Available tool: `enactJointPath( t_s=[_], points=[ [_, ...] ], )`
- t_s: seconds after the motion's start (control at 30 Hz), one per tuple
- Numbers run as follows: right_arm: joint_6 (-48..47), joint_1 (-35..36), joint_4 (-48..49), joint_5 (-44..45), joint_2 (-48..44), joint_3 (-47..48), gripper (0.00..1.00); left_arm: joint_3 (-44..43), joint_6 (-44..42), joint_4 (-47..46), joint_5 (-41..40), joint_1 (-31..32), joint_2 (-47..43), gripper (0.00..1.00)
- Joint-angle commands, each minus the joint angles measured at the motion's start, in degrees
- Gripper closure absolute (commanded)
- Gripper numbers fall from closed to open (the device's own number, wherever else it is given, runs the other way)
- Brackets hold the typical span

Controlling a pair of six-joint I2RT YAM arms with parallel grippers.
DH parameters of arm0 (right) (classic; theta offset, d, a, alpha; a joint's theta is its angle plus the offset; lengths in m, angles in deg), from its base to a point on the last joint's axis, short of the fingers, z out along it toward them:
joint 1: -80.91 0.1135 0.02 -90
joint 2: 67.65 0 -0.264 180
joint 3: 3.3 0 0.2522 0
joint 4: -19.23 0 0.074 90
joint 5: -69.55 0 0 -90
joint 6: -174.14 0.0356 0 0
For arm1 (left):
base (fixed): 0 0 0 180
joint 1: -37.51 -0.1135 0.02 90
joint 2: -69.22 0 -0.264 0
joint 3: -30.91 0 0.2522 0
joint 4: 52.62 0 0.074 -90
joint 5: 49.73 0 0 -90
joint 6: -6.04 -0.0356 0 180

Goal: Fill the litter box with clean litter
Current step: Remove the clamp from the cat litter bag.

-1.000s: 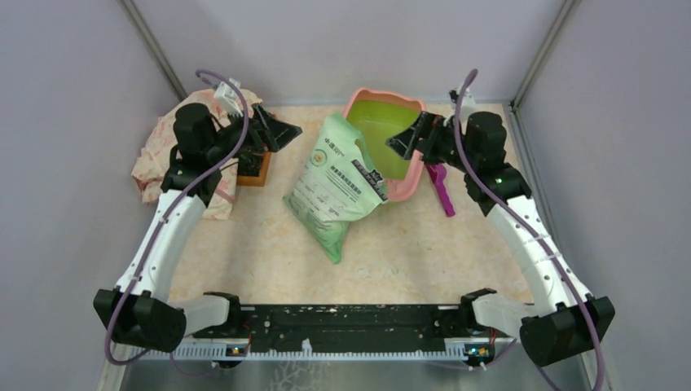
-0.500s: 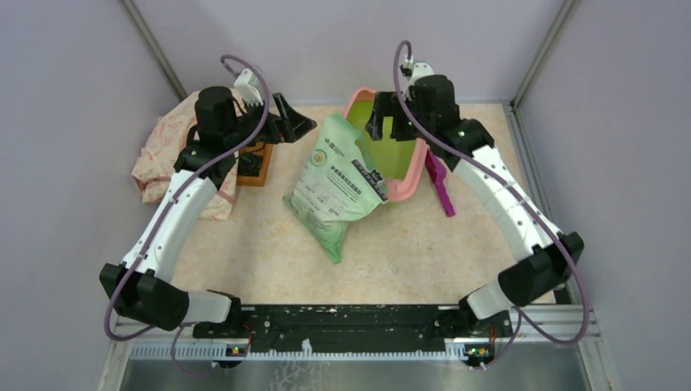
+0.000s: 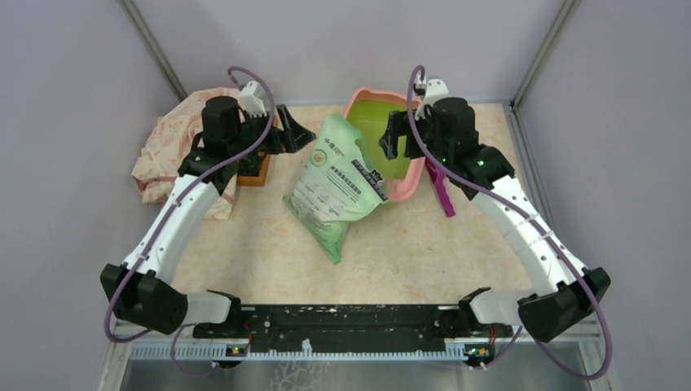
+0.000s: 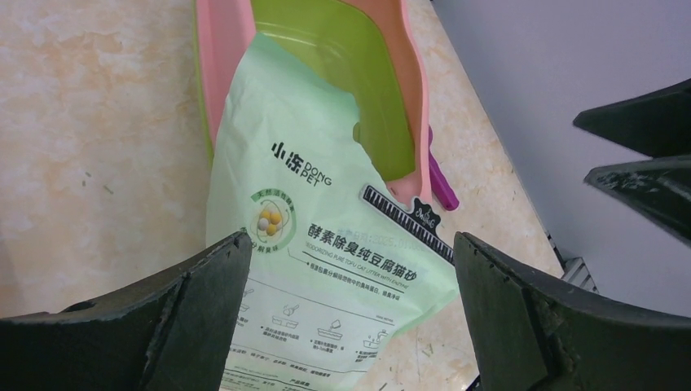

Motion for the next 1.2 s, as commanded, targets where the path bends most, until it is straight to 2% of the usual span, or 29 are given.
enactJointPath(
  t_s=[0.0,0.03,0.1,0.23,0.4,0.6,0.7,0.87,1.17],
  points=[
    [-4.4,0.2,1.7,-8.7,6.6,7.1,0.25,2.0,0.0,-3.0,1.4,0.6,-0.1,0.01],
    [-4.9,0.2,0.9,-10.5,8.2,7.8,0.31,2.0,0.1,-3.0,1.4,0.7,0.3,0.01],
    [-4.4,0.2,2.9,-12.3,10.3,6.9,0.33,2.1,0.3,-3.3,2.1,0.7,0.6,0.01],
    [-4.6,0.1,5.3,-16.0,14.1,5.5,0.32,2.5,0.0,-2.8,0.9,0.8,-0.1,0.01],
    [-4.1,-2.0,6.9,-19.1,15.4,2.3,0.26,3.8,-1.2,-2.3,0.3,0.8,-1.4,0.01],
    [1.4,-9.4,14.6,-33.9,14.5,-5.7,0.26,5.0,-0.6,-3.4,2.7,0.8,-0.4,0.01],
    [2.8,-10.4,16.8,-38.4,14.8,-8.4,0.28,5.3,-0.3,-3.5,3.0,0.8,-0.1,0.01],
    [5.2,-10.5,19.5,-43.6,16.2,-11.1,0.35,5.3,0.3,-3.7,3.3,0.8,0.1,0.01],
    [6.8,-10.5,22.5,-46.7,16.0,-14.7,0.37,5.9,0.7,-3.7,3.6,1.0,-0.6,0.01]
  ],
)
